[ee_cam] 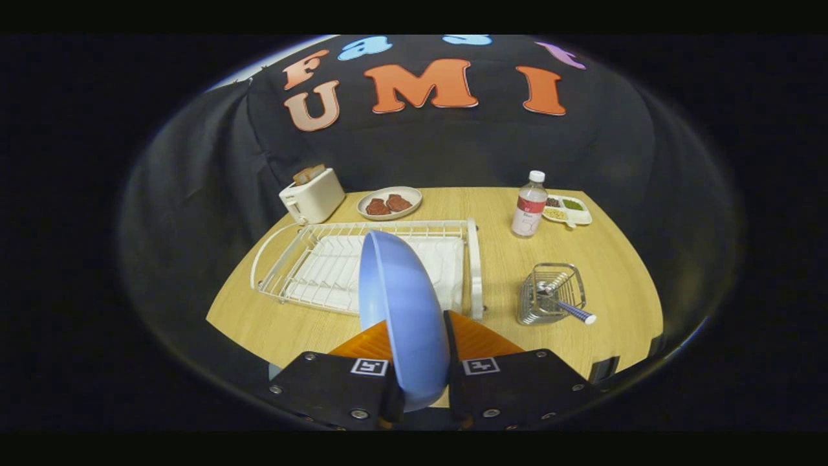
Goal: Take the plate from the dish rack, then take the spoon from the basket and place it into the plate.
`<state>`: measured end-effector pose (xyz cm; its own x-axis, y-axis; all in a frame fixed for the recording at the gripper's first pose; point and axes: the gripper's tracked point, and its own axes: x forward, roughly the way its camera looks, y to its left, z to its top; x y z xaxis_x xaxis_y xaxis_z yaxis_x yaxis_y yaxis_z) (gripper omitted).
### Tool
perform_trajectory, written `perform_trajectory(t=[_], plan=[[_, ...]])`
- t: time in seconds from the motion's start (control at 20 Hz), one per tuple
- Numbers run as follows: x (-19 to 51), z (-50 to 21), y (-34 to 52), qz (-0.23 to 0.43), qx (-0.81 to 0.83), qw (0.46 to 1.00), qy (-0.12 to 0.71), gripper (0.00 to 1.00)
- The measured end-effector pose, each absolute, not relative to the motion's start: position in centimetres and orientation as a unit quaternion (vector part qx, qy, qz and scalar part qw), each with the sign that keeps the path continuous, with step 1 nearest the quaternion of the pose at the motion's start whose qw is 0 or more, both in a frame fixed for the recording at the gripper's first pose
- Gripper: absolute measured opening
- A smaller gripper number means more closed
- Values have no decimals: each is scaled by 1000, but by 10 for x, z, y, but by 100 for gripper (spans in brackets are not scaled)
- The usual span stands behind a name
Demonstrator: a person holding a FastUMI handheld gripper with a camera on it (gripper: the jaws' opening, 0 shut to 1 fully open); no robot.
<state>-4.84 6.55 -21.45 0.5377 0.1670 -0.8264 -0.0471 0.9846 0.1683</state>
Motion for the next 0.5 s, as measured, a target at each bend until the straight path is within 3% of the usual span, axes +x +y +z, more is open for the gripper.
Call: perform_trajectory(t=[0.5], plan=[[-101, -263, 67, 75, 135, 849, 506, 28]])
